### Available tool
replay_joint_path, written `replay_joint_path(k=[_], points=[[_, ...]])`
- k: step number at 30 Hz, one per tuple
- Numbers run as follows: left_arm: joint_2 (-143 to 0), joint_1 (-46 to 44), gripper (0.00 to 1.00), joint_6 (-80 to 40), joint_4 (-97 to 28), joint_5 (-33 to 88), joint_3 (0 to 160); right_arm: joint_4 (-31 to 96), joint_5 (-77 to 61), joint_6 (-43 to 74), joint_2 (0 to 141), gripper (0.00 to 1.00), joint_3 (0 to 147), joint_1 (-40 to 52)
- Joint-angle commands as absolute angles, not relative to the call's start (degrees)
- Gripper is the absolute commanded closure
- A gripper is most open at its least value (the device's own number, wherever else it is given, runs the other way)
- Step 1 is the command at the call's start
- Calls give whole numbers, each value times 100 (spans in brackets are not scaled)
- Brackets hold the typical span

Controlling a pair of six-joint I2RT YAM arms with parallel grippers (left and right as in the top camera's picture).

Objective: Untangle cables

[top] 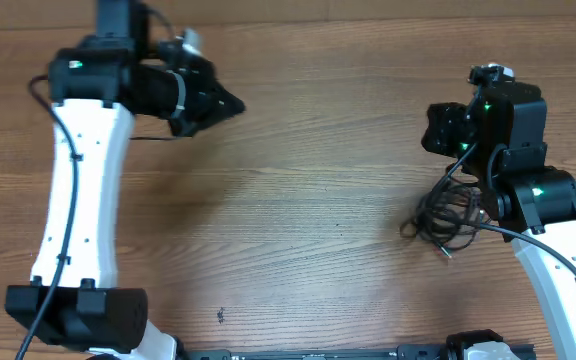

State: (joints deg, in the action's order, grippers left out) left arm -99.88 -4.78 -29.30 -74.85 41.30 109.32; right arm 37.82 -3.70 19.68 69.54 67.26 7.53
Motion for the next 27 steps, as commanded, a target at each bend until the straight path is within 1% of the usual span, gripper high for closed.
replay_joint_path(k=[1, 2, 3, 5, 7, 11, 13, 16, 20, 23, 27], points=[[-9815, -987, 95, -2650, -7509, 3269, 11039, 3809, -294, 1806, 6912, 27, 6757, 735], [-9815, -1120, 96, -2598, -7516, 3133, 11039, 3911, 38, 1789, 6912, 8, 6757, 735], [-9815, -1214, 96, -2541, -7522, 3057, 11039, 4040, 462, 1789, 6912, 0, 6757, 735], [-9815, -1315, 96, -2521, -7533, 2950, 11039, 4285, 1041, 1789, 6912, 0, 6757, 725], [-9815, -1315, 96, -2521, -7531, 2941, 11039, 4523, 1212, 1785, 6919, 0, 6757, 679], [-9815, -1313, 95, -2523, -7516, 2939, 11039, 5124, 1197, 1717, 7030, 0, 6757, 554], [-9815, -1313, 95, -2523, -7465, 2934, 11039, 5697, 1194, 1448, 7240, 0, 6753, 548], [-9815, -1310, 96, -2526, -7435, 2797, 11039, 6316, 1192, 1452, 7644, 0, 6665, 550], [-9815, -1310, 95, -2521, -7435, 2676, 11039, 6346, 1190, 1422, 7887, 0, 6340, 550], [-9815, -1310, 95, -2521, -7432, 2635, 11039, 6353, 827, 825, 7896, 0, 6114, 550], [-9815, -1310, 95, -2519, -7430, 2635, 11039, 5918, 637, 541, 7929, 0, 5741, 548]])
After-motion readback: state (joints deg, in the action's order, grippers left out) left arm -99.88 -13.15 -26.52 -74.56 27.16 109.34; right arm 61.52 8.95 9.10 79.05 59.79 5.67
